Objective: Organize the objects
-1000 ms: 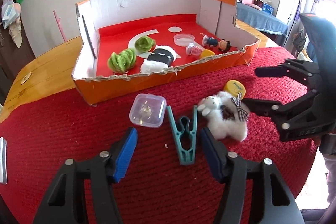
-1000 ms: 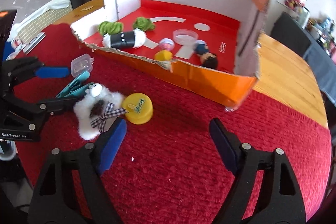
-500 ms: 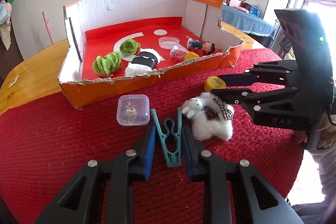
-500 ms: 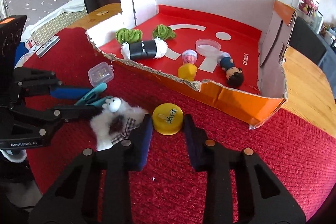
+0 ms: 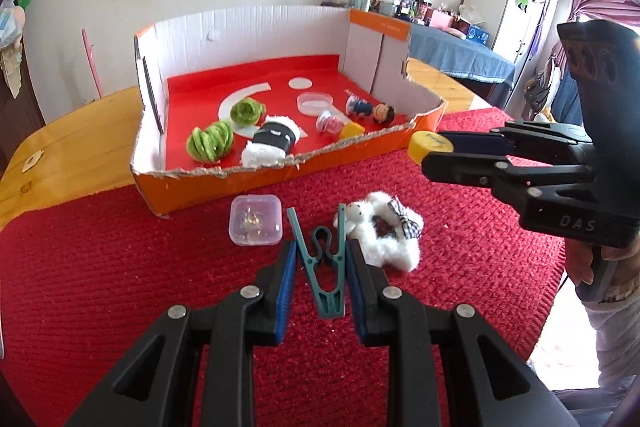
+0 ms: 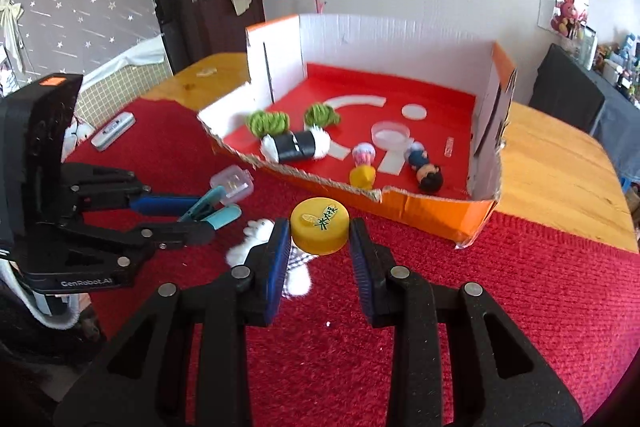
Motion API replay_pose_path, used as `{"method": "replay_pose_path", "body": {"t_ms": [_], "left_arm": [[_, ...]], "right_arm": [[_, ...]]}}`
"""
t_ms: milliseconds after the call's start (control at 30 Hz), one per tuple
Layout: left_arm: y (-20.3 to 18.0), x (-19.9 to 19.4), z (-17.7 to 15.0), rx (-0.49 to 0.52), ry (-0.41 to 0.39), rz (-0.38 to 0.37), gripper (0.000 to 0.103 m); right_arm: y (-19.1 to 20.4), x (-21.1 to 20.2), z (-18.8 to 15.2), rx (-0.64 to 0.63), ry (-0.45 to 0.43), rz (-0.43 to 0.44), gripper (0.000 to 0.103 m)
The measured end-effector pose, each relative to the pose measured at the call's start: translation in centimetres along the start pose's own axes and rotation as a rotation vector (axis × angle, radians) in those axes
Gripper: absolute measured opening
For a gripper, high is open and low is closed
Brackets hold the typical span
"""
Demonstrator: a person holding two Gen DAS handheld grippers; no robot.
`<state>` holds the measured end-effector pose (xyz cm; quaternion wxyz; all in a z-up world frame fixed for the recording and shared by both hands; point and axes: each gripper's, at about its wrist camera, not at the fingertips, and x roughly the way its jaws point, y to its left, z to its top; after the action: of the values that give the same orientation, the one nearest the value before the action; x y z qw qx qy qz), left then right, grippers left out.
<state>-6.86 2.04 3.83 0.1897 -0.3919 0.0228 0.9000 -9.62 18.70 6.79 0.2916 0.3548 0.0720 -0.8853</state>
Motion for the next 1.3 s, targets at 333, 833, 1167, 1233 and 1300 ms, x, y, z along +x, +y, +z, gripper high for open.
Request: {"method": "replay_pose_path", "body": {"t_ms": [333,833,1167,1233,1300], "left_arm": [[-0.1,-1.4,0.2,0.004,-0.029,0.005,0.025],[1.2,-3.2,2.9,0.000,-0.098,0.025,0.025],[3.4,-2.0,8.0,0.036,-0.090,0.061,0.025],[4.2,-1.2,9.2,0.036,-0.072,0.066,0.025],[4.9,-0.4,10.1,0.038,-0.054,0.075,0.025]], "right_arm": [[0.8,-1.3,0.2,-0.004,-0.023,-0.003,0.029],[0.2,-1.5,1.4,0.000,-0.045,-0.024,0.029],[-2.0,0.3,5.5,-0.016,-0.024,-0.132,0.029],[-2.6,1.0,6.4,-0.018,-0.010,-0.151,0.029],[-3.2,1.9,7.3,-0.029,0.006,-0.190,0.029]]}}
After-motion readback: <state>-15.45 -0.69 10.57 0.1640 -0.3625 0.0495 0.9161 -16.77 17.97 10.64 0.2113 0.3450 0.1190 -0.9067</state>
